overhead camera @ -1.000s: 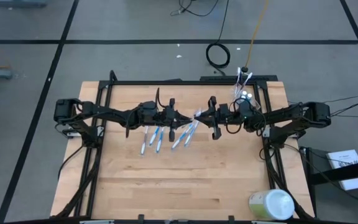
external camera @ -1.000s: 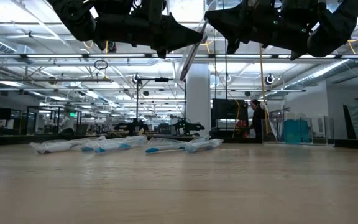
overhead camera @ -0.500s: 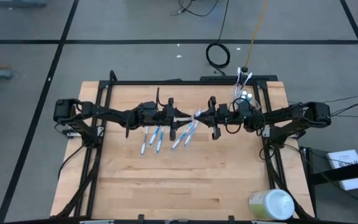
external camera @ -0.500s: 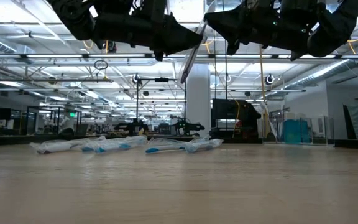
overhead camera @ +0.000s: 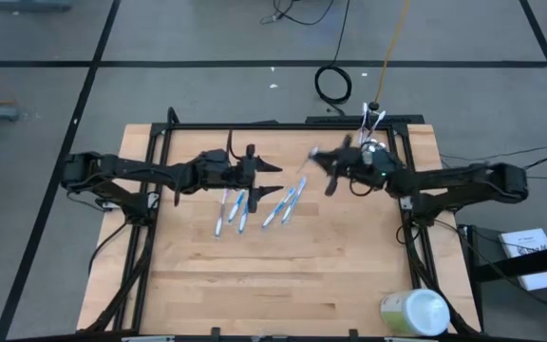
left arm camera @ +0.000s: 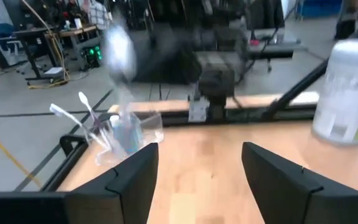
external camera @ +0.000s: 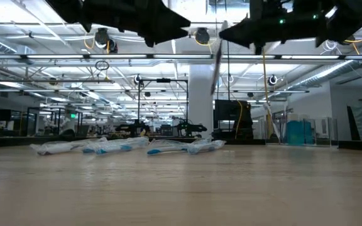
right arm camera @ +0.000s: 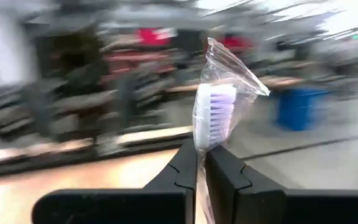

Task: Pick & Place toothbrushing station
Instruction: Put the violet toothbrush into the left of the transparent organizer

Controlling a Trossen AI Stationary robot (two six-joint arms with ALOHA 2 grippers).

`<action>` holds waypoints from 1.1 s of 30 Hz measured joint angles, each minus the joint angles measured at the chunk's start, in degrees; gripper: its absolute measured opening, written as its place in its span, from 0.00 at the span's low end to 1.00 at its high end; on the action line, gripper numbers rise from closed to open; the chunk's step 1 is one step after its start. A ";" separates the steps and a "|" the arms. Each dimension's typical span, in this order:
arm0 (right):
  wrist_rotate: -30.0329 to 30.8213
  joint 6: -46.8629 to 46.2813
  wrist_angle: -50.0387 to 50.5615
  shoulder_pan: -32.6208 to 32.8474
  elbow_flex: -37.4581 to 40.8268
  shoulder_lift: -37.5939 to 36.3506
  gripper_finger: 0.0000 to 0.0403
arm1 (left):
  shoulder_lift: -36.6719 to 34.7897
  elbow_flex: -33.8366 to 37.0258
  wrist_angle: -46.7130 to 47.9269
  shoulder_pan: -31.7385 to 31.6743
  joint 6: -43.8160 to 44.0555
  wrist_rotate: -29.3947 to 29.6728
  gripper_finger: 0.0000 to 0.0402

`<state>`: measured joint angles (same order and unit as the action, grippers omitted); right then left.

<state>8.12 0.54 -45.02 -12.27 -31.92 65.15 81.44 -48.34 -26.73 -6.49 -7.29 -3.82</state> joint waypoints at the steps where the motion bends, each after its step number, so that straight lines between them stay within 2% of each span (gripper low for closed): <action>1: 4.91 1.73 1.16 -0.01 0.00 -1.94 0.02 | 0.05 0.02 0.34 -0.15 -1.01 0.02 0.60; 6: 28.76 10.23 5.32 -0.19 0.00 -9.74 0.02 | 0.75 0.02 0.77 -0.25 -3.34 1.28 0.60; 9: 33.99 11.29 6.81 -2.06 0.00 -11.30 0.02 | 0.69 0.02 0.66 -0.25 -3.14 2.01 0.60; 13: 33.94 7.63 10.17 -7.65 0.00 -11.19 0.02 | 0.71 0.02 0.90 -0.36 -3.63 2.42 0.60; 18: 33.66 0.09 19.10 -13.68 0.00 -10.56 0.03 | 0.71 0.02 1.60 -0.99 -4.85 2.44 0.60; 33: 27.56 -6.92 25.16 -21.84 0.00 -6.76 0.02 | 0.71 0.02 2.85 -3.75 -4.09 2.46 0.60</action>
<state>35.68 -6.39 -19.86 -34.11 -31.92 58.39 82.15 -48.31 -23.88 -10.24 -11.38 -1.36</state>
